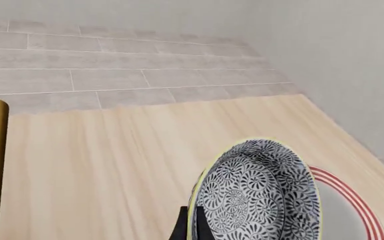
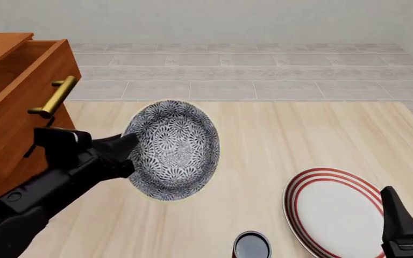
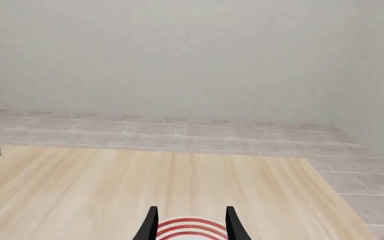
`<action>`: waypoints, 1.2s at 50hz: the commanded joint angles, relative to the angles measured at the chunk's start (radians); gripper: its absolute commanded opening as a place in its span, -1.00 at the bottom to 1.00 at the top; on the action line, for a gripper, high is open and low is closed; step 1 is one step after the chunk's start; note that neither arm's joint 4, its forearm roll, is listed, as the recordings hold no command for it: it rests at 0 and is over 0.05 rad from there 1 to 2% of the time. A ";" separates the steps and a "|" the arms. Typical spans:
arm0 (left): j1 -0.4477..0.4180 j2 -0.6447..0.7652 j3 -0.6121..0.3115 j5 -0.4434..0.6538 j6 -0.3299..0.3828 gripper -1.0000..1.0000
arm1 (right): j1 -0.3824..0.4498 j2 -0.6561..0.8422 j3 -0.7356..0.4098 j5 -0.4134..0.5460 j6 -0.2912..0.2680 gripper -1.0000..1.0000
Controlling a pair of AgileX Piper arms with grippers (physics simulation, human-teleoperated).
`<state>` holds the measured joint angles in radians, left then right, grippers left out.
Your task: Put the bowl on top of the cabinet.
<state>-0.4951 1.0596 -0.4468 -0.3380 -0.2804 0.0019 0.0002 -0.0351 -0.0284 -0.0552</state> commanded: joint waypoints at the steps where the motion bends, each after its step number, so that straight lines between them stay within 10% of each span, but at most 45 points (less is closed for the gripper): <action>1: 0.006 -0.054 -0.028 0.041 0.013 -1.00 | 0.001 0.000 0.000 0.000 -0.001 1.00; 60: 0.163 -0.172 -0.285 0.398 0.052 -1.00 | 0.015 0.000 -0.010 0.000 -0.003 1.00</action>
<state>-0.3745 0.9070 -0.7067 0.0331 -0.2115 0.0148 0.0002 -0.0437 -0.0281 -0.0568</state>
